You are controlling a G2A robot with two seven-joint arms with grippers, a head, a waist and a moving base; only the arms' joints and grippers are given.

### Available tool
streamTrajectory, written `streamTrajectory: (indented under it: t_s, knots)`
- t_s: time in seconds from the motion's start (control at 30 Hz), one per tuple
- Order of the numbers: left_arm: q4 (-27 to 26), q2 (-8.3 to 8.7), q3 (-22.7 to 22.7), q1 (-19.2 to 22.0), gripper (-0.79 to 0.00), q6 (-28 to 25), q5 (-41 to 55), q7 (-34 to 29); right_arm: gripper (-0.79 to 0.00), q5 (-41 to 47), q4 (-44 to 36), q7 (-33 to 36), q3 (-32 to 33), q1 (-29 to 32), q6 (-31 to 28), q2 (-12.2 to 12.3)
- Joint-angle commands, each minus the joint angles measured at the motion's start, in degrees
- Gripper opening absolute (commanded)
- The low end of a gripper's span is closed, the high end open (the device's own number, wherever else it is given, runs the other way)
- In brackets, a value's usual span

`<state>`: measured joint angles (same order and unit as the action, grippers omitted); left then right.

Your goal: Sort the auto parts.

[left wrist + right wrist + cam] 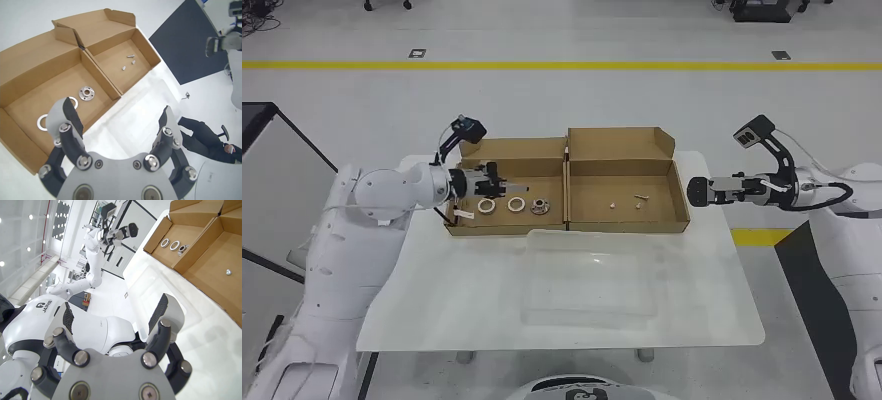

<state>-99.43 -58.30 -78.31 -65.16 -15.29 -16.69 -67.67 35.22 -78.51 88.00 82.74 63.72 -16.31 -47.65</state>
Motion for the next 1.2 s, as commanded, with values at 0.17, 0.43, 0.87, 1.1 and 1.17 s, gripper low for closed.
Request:
streamTrajectory:
  t_s: [0.17, 0.43, 0.87, 1.1, 1.17]
  knots:
    - [-11.6, 1.81, -11.7, -13.3, 0.0, -7.7, 6.8, -1.1, 0.0, 0.0, 0.0, 0.0, 0.0, 0.0, 0.0, 0.0]
    - [-14.6, 2.41, -15.7, -17.3, 0.0, -11.7, 9.9, -1.5, -0.001, 0.0, 0.0, 0.0, 0.0, 0.0, 0.0, 0.0]
    - [-14.6, 2.4, -15.6, -17.2, 0.0, -11.6, 9.8, -1.5, -0.001, 0.0, 0.0, 0.0, 0.0, 0.0, 0.0, 0.0]
    - [-14.6, 2.4, -15.6, -17.2, 0.0, -11.6, 9.8, -1.5, -0.001, 0.0, 0.0, 0.0, 0.0, 0.0, 0.0, 0.0]
    - [-14.6, 2.4, -15.6, -17.2, 0.0, -11.6, 9.8, -1.5, -0.001, 0.0, 0.0, 0.0, 0.0, 0.0, 0.0, 0.0]
